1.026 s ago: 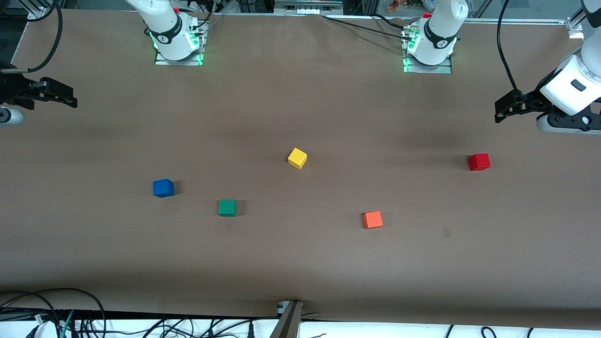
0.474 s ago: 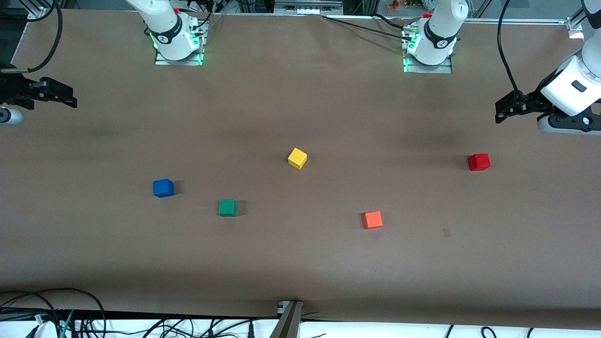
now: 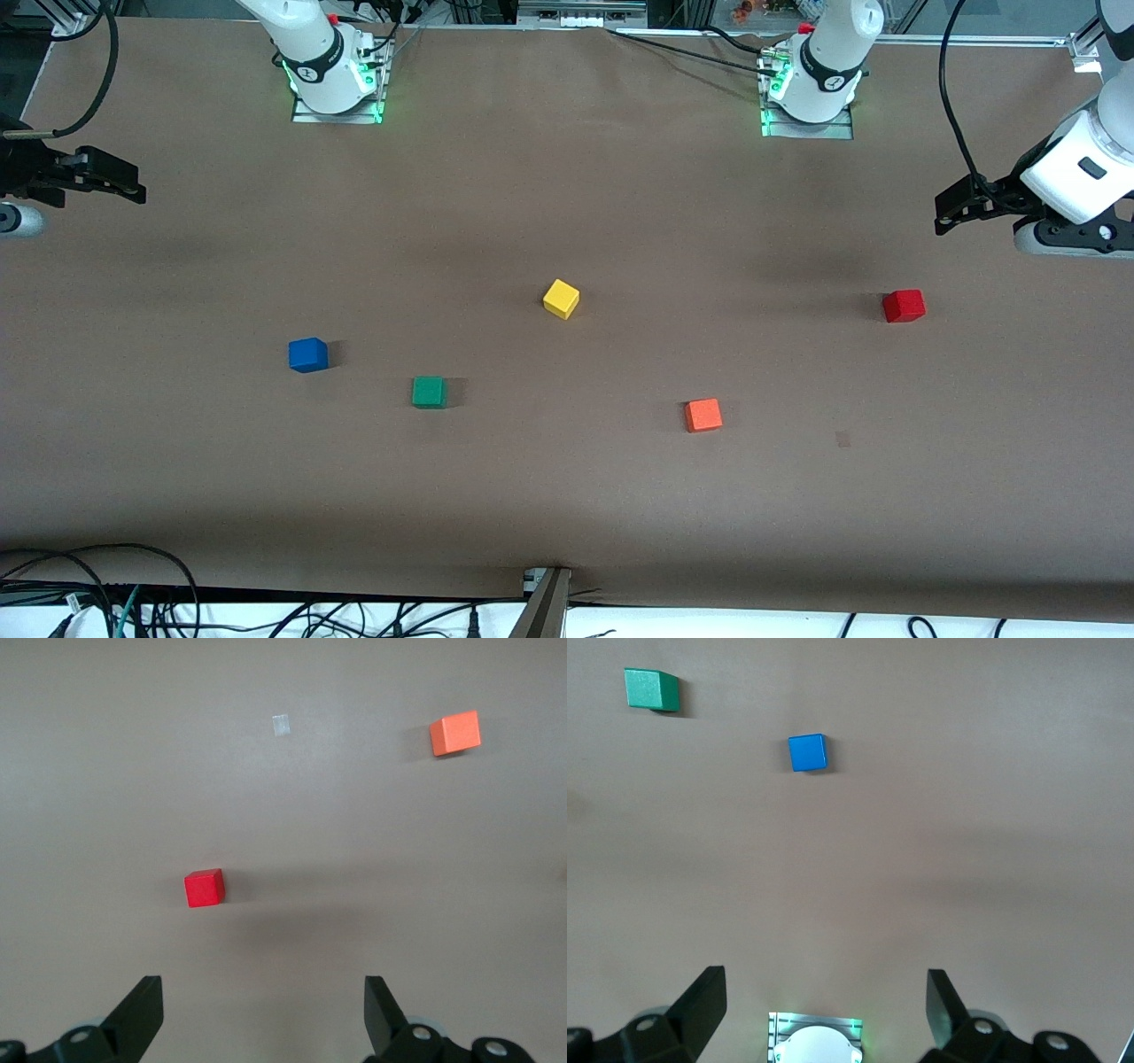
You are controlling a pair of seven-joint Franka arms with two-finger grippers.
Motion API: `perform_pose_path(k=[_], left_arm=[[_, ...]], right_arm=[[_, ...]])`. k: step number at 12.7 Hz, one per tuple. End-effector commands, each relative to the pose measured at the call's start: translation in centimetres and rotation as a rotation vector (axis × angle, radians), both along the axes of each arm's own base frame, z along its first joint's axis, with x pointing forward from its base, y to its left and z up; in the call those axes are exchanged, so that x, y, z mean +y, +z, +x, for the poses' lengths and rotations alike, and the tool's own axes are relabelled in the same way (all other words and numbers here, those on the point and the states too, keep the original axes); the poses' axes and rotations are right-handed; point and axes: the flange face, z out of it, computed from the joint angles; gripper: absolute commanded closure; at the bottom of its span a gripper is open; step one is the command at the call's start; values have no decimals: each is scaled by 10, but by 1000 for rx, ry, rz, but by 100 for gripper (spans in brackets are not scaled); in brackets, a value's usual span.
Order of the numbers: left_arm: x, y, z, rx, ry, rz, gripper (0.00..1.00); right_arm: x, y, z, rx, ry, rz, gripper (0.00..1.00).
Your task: Pass red block to right arm, stack on blue
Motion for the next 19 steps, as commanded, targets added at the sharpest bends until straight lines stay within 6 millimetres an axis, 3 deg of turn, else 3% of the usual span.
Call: perform_pose_path(k=[1, 5, 10, 11, 15, 19], left_arm=[[5, -3, 8, 15, 14, 2, 0], [28, -32, 11, 96, 45, 7, 0], [63, -102, 23, 230, 96, 12, 0], [76, -117, 19, 255, 115, 15, 0], [84, -177, 10, 215, 108, 41, 0], [103, -242, -11, 126, 114, 44, 0]], right_arm=[[-1, 5, 2, -1, 11, 6, 0], [-2, 5, 2, -1, 10, 6, 0], [-2, 5, 2, -1, 11, 6, 0], [-2, 5, 1, 1, 10, 6, 0], [-2, 5, 2, -1, 10, 6, 0], [-2, 5, 2, -1, 11, 6, 0]])
